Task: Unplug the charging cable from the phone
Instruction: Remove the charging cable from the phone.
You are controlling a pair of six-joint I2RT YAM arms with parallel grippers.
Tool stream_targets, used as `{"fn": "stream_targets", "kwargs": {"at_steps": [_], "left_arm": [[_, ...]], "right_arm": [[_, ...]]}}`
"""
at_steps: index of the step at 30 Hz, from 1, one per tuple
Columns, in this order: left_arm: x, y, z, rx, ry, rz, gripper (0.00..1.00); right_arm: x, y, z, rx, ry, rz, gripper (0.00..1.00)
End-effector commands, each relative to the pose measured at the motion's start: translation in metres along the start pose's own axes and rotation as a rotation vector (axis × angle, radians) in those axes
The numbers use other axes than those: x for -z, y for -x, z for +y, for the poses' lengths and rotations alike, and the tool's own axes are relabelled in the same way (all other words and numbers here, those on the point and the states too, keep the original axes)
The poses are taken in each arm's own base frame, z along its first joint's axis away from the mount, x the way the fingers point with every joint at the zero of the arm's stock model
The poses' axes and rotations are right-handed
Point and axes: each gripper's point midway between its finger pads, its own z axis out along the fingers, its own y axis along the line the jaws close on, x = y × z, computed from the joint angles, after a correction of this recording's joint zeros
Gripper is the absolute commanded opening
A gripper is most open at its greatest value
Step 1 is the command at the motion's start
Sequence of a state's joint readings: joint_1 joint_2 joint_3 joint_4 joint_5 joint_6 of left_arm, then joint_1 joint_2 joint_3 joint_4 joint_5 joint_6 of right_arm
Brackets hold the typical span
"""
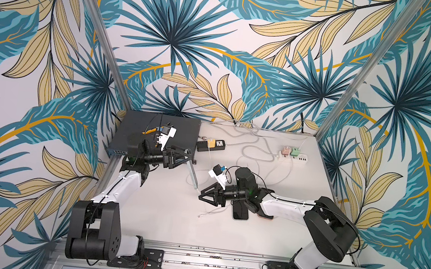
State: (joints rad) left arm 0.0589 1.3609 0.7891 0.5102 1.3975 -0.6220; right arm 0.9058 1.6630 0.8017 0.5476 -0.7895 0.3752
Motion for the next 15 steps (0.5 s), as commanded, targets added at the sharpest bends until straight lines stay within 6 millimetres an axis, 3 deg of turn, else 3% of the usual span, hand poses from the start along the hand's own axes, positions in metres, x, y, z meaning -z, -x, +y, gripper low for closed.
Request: {"fn": "stream_targets", "kwargs": {"at_steps": [1, 9, 15], "left_arm": [[0.0022, 0.0040, -0.0040, -0.034, -0.004, -0.007, 0.09], [0.0023, 0.0043, -0.0037, -0.033, -0.004, -0.008, 0.09], [0.0021, 0.0046, -0.0040, -0.034, -0.004, -0.008, 0.09]], "right_arm": [[-0.0052, -0.0064, -0.0029, -0.003, 0.000, 0.019, 0.34], [-0.0056, -0.0044, -0.0024, 0.004, -0.002, 0.015, 0.13], [-0.0064, -0.0066, -0.0033, -0.002, -0.004, 0.025, 0.04]]}}
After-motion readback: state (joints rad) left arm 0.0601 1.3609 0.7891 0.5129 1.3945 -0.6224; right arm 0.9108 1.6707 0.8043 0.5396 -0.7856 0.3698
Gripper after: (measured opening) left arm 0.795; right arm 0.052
